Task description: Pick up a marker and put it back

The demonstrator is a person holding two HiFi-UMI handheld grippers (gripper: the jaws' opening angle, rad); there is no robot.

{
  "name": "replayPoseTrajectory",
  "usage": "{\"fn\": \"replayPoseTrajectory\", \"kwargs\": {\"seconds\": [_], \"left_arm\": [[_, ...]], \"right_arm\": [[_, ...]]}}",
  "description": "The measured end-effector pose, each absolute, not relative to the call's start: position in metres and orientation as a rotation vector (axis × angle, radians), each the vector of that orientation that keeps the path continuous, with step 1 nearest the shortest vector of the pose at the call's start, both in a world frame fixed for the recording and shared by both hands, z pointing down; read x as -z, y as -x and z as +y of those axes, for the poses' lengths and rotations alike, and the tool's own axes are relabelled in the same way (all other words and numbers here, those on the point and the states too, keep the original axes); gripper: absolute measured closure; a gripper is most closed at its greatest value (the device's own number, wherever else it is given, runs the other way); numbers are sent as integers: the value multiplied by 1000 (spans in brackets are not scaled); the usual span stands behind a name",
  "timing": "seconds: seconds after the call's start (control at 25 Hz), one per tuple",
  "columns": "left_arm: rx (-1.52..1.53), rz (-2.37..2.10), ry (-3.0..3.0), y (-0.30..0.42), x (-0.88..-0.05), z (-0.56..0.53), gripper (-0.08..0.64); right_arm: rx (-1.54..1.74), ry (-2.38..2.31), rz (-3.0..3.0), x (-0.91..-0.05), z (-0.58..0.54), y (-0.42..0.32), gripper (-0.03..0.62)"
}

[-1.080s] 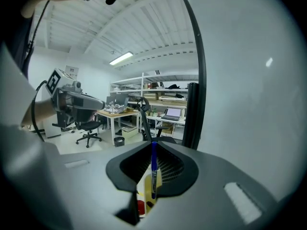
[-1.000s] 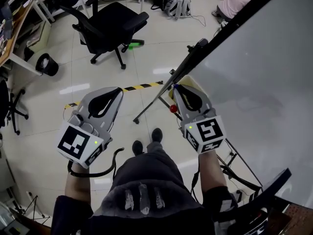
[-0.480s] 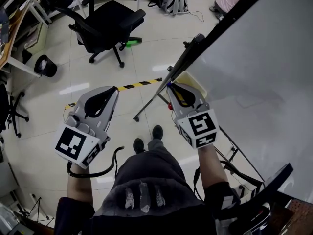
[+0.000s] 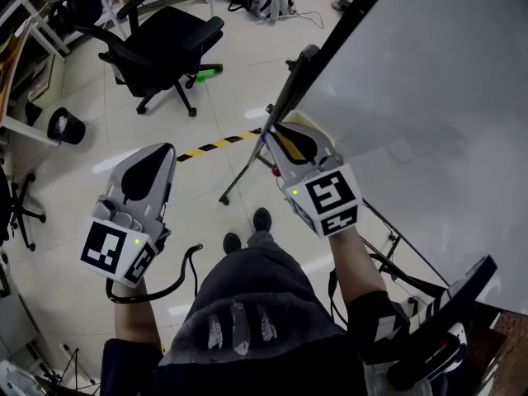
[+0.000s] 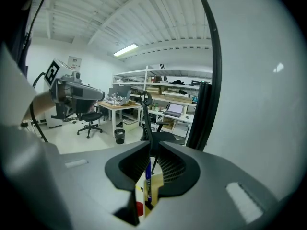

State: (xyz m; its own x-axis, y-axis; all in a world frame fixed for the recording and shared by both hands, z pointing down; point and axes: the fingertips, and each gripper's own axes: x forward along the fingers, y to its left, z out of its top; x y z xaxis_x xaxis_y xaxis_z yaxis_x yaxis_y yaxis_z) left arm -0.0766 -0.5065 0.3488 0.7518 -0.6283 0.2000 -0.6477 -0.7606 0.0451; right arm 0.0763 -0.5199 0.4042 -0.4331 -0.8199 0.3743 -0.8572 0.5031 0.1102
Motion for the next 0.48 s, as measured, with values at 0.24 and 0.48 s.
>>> {"fn": "replayPoseTrajectory", "kwargs": {"seconds": [0.24, 0.48], "left_arm": [[-235, -1032, -2879, 78, -333, -505, 554], [-166, -1058, -2959, 80, -303, -502, 554]], "right_arm": [[-84, -1430, -2374, -381, -518, -76, 538], [34, -1467, -2424, -338, -516, -74, 538]]}}
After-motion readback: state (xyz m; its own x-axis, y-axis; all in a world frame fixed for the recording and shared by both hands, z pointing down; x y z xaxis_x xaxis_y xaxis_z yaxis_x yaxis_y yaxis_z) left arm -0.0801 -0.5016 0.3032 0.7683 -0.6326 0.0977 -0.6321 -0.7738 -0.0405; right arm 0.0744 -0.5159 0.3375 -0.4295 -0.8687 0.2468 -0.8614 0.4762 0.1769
